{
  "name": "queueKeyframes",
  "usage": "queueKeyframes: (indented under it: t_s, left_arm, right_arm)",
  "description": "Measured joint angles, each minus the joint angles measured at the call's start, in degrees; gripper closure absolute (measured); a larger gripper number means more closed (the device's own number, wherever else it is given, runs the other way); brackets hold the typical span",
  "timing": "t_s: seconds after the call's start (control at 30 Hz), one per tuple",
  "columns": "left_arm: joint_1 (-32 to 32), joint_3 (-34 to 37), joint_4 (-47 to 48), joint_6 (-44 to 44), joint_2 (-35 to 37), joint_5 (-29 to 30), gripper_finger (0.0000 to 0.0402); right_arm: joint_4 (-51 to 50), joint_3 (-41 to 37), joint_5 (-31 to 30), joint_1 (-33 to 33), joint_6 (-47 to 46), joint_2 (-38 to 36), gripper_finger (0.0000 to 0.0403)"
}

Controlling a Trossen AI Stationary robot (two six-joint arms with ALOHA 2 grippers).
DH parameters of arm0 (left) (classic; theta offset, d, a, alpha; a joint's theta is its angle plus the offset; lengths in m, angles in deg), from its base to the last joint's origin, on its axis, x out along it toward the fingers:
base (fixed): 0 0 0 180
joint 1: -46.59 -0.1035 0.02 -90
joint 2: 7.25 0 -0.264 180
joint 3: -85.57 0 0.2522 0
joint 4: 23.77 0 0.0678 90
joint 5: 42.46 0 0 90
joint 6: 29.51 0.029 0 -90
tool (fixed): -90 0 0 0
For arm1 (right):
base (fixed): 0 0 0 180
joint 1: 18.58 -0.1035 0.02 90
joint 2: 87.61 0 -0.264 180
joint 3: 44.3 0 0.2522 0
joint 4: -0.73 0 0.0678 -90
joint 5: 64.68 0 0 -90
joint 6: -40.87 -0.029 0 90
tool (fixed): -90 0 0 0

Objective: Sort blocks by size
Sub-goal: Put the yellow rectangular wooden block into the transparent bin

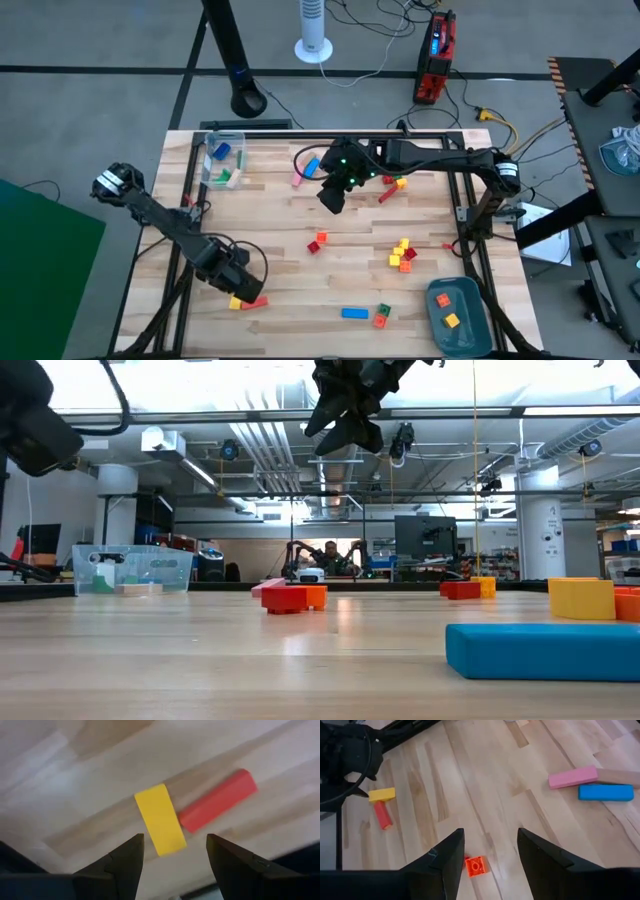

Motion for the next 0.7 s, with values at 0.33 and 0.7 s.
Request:
queueKeyframes:
  t_s: [0.33, 0.7]
  left_arm:
    - [3.2, 0.1, -2.3, -1.0, -8.1, 3.1, 0.0200]
    - [3.7, -0.1, -4.8, 0.3, -13.4, 2.3, 0.0200]
  right_arm:
    - [0.1, 0.0, 0.0, 0.0, -0.3, 0.0, 0.0226]
    - [0.4, 0.0, 0.0, 0.0, -0.4, 0.0, 0.0229]
